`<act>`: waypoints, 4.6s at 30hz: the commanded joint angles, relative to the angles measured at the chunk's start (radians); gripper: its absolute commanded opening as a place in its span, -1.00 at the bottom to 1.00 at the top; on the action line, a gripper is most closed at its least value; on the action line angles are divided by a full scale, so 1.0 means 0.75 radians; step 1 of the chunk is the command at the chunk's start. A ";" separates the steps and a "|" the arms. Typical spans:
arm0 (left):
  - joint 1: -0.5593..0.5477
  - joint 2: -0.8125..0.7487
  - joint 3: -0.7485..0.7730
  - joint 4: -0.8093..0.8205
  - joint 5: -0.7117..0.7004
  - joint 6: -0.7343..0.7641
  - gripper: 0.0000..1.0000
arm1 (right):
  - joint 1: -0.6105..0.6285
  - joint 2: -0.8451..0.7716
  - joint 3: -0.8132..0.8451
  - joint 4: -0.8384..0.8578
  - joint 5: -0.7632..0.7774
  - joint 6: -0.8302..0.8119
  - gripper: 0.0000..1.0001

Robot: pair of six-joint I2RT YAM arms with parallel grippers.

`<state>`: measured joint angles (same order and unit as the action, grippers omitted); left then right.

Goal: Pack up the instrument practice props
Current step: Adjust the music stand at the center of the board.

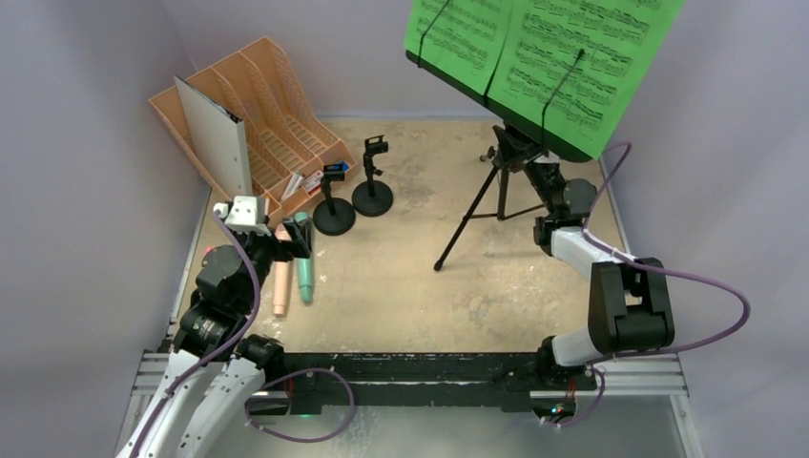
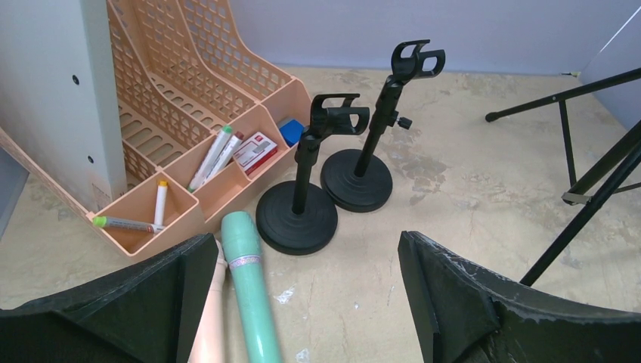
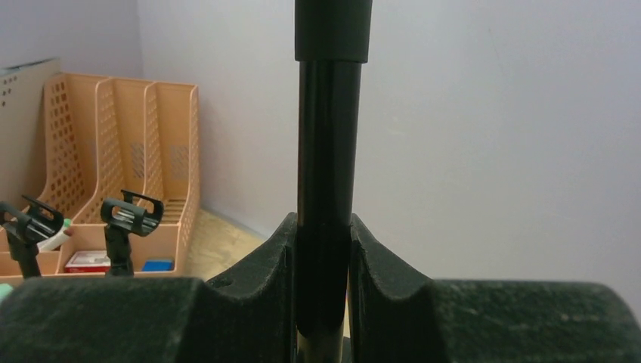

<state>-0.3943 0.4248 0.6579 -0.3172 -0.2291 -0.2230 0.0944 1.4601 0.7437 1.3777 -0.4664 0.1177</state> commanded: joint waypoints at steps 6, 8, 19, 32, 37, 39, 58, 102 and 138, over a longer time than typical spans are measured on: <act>-0.002 0.054 -0.007 0.085 0.071 0.033 0.91 | -0.122 0.056 -0.201 0.441 -0.277 0.239 -1.00; -0.002 0.073 -0.008 0.107 0.132 0.035 0.91 | -0.158 0.068 -0.218 0.480 -0.295 0.261 -1.00; -0.018 0.519 -0.005 0.656 0.703 -0.246 0.85 | -0.177 0.271 -0.165 0.764 -0.454 0.502 -1.00; -0.551 1.249 0.123 1.203 0.245 -0.147 0.82 | -0.179 0.341 -0.159 0.885 -0.499 0.573 -1.00; -0.646 1.524 0.203 1.406 0.204 -0.029 0.78 | -0.179 0.326 -0.155 0.868 -0.518 0.578 -1.00; -0.672 1.619 0.265 1.413 0.205 0.014 0.77 | -0.179 0.318 -0.146 0.852 -0.523 0.572 -1.00; -0.733 1.986 0.429 1.520 0.226 0.337 -0.39 | -0.179 0.326 -0.091 0.809 -0.577 0.598 -1.00; -0.929 1.813 0.225 1.516 -0.547 0.420 -1.00 | -0.240 0.068 -0.146 0.416 -0.505 0.521 0.89; -0.918 1.752 0.204 1.464 -0.491 0.334 -0.95 | -0.222 -0.756 -0.720 -0.994 0.350 0.845 0.14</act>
<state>-1.0809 1.8008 0.7971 0.7582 -0.5999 0.0525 -0.0788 0.8520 0.2173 0.4896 -0.1978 0.6918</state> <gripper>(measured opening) 0.175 0.588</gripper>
